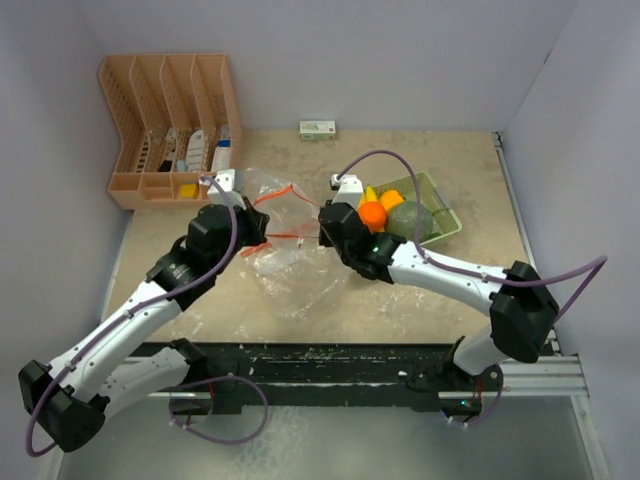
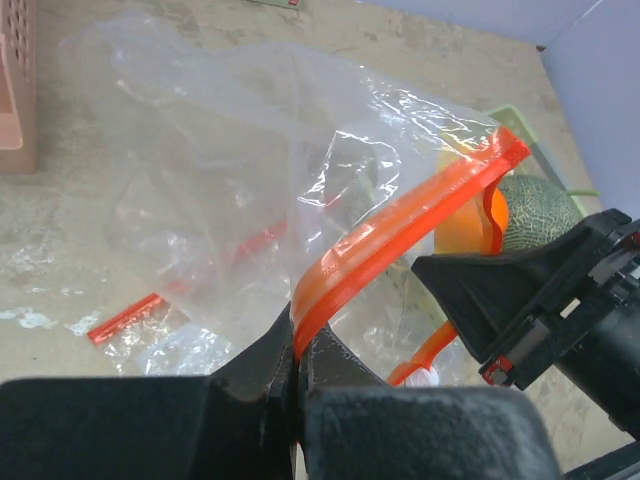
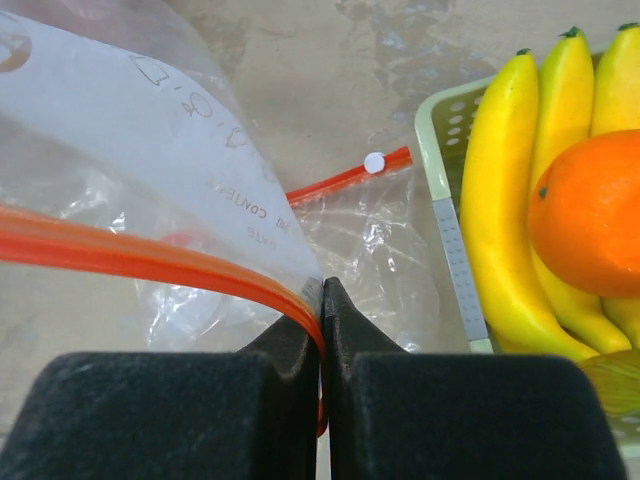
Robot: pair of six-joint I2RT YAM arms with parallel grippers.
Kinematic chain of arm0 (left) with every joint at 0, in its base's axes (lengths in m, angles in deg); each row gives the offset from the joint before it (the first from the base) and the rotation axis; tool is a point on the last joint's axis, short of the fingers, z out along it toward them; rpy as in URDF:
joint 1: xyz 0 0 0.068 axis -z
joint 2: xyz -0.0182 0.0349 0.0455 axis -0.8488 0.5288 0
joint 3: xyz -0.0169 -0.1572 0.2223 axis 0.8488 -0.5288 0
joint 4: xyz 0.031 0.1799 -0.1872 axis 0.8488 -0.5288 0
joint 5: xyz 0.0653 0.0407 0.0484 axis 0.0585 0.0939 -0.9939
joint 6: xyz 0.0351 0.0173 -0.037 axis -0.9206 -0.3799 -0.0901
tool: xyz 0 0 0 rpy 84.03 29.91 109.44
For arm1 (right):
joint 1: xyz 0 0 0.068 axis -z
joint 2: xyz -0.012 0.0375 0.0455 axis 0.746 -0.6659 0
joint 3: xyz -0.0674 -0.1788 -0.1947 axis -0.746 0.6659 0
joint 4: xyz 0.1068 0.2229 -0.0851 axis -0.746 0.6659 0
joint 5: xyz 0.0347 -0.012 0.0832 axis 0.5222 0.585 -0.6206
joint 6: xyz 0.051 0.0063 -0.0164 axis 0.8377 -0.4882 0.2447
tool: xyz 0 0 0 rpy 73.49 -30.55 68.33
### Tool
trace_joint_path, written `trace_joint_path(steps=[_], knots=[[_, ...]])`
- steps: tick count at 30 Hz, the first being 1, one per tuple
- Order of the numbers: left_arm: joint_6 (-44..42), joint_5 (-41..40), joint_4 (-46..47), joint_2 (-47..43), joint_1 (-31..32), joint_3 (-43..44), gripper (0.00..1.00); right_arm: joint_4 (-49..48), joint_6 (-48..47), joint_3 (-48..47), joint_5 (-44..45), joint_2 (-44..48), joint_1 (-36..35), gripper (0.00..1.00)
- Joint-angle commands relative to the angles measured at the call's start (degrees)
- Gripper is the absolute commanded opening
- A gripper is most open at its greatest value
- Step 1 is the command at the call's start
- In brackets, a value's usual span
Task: Place the food in the zip-top bag and seal the zipper
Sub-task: Open the zipper of the food storage bag at the center of the board.
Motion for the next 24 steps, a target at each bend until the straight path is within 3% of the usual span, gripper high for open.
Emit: trace_joint_path(steps=[1,10,14,16,21,24], knots=[[-6.86,-2.53,-12.15,1.29,0.07,6.14,0.0,7.85,0.66,-2.98,10.54,0.17,0.67,0.0],[-8.65,-0.09,-21.59,8.7,0.13,10.15,0.0,18.37,1.15,-8.21,17.44,-5.13,0.89,0.0],[-8.54,-1.59,-20.68,7.71,0.14,9.7,0.0,11.26,-6.02,-5.74,7.86,-2.91,0.89,0.19],[-8.73,-1.81,-20.45,7.46,0.13,9.81,0.0,9.47,-7.29,-5.3,3.95,-2.04,0.89,0.23],[-9.92,-4.52,-24.73,6.6,0.09,12.45,0.0,15.3,-7.4,-6.4,10.52,-3.24,1.51,0.26],[-10.45,-5.06,-24.56,5.03,0.12,12.4,0.0,13.24,-9.68,-5.75,5.95,-2.33,1.68,0.33]])
